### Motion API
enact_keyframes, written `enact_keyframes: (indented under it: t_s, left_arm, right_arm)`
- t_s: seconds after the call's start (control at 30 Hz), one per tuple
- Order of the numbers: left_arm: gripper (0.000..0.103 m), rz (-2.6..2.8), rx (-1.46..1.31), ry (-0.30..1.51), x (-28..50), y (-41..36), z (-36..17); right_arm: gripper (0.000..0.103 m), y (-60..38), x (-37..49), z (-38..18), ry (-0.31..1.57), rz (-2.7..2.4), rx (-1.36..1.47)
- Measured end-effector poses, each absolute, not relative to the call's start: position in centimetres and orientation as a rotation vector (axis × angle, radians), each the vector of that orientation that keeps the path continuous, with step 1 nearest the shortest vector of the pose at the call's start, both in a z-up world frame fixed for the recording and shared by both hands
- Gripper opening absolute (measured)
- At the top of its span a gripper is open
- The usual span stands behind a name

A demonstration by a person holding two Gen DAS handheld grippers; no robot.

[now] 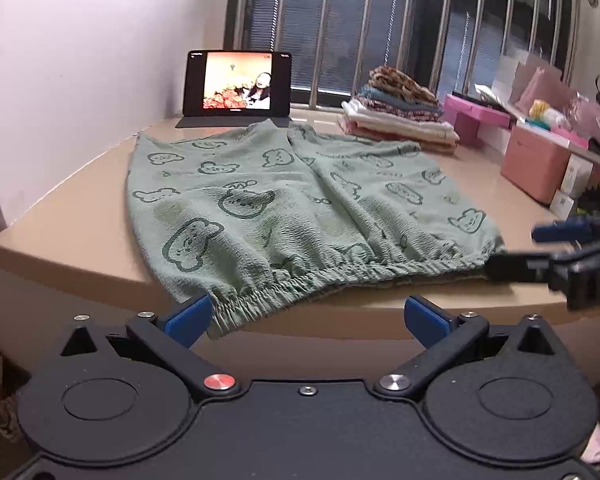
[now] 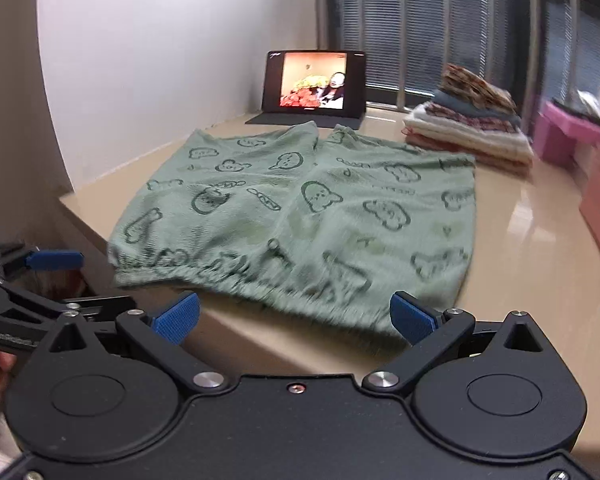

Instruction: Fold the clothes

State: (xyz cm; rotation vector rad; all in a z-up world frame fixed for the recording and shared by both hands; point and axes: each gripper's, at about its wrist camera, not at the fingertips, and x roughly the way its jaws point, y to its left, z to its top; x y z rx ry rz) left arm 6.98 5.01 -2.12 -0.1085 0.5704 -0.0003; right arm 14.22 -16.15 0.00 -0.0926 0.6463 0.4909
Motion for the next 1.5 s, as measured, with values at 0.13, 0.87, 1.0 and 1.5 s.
enact_keyframes:
  t_s: [0.13,0.87,1.0,1.5]
  left_arm:
    - [0.103,0.006,-0.125,0.586,6.2,4.1,-2.3]
    - [0.103,0.054,-0.139,0.582,5.5,4.9,-2.5]
    - [0.103,0.070,-0.160,0.585,5.7,5.5,-2.8]
    - [0.103,0.121,-0.237,0.596,6.8,10.3,-4.3]
  right_arm:
    - [0.102,-16.5,11.4,-0.7,0.629,0.471,-0.053]
    - [0.102,-17.1,10.1,-1.9,0.637,0.397,-0.032]
    - [0.102,-16.5,10.4,-2.4,0.661,0.407,-0.050]
    - [0.102,-11.4,11.8,-2.9,0.686,0.458,-0.174]
